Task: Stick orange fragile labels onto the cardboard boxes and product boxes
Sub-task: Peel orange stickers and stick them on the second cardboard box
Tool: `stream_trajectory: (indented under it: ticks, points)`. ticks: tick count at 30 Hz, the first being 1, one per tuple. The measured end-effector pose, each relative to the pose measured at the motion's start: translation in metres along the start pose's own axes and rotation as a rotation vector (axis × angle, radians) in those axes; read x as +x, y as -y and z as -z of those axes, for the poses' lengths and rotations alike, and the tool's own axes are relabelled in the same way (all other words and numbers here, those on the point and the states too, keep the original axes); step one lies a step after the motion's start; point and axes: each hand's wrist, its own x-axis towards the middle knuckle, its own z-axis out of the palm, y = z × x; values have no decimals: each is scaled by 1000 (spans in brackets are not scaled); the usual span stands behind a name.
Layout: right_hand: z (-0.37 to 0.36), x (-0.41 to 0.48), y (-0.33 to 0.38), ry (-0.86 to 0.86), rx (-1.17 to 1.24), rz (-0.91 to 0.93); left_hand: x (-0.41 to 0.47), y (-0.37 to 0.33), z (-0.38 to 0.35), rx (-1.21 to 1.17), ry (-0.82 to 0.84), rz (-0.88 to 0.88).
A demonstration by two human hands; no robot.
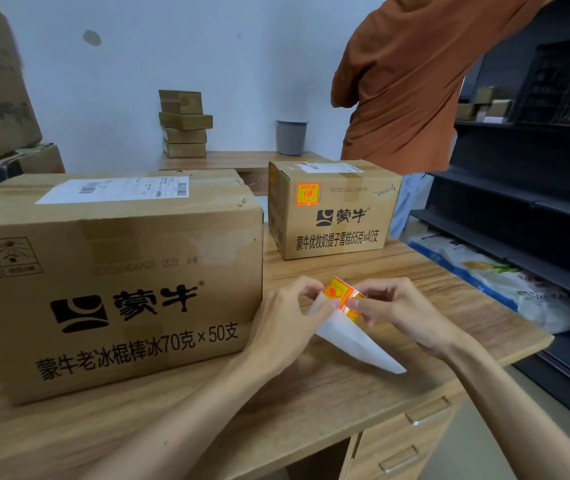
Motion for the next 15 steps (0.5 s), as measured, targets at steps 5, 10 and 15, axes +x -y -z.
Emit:
stream_trajectory:
  ticks: [5, 10, 15]
  points:
    - [4, -6, -4, -38, 48, -35, 4, 0, 2, 108, -14, -39]
    - [9, -12, -17, -96, 293, -68, 2, 2, 7, 390, 42, -90]
    - [9, -15, -21, -79, 334, -41, 0, -11, 5, 47, 40, 5]
